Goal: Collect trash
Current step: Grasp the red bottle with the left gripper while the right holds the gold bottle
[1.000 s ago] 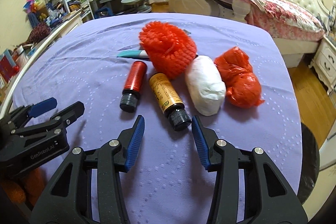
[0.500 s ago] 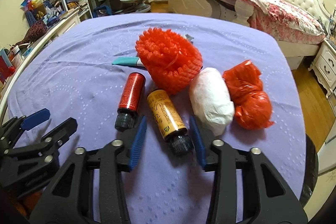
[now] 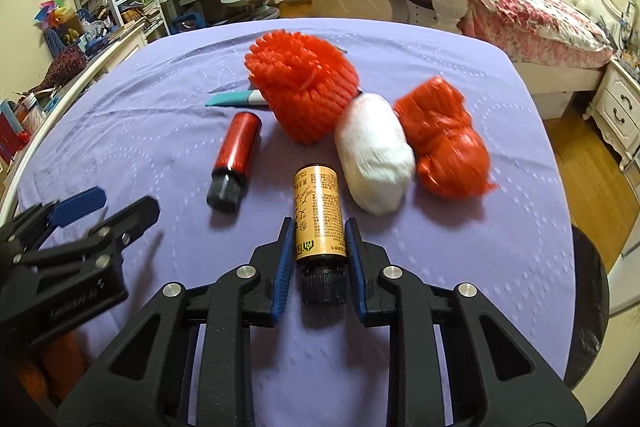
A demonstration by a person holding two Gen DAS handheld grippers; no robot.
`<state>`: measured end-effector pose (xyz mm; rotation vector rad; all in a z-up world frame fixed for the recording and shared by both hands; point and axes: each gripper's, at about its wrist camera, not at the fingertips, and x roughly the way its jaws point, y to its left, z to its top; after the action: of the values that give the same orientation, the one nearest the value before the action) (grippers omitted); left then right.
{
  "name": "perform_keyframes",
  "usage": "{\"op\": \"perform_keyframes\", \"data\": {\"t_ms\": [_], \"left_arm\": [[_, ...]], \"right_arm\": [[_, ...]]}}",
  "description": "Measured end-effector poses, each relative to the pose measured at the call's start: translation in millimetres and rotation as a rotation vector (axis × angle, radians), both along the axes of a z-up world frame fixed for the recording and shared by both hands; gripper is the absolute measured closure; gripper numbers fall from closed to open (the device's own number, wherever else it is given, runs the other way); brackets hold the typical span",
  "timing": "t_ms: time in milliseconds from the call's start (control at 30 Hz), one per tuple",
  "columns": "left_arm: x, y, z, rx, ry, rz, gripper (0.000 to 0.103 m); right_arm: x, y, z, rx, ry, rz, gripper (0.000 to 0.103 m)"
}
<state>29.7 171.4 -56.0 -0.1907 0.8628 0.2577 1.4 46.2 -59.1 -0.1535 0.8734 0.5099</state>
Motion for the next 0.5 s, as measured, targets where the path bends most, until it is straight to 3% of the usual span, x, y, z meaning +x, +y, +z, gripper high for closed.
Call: {"op": "perform_keyframes", "data": {"t_ms": [500], "left_arm": [[11.8,-31.4,-0.2,0.0,-0.003,-0.067,0.027]], "right_arm": [[-3.5,-56.4,1.4,-0.011,-0.026,-0.115,0.079]]}}
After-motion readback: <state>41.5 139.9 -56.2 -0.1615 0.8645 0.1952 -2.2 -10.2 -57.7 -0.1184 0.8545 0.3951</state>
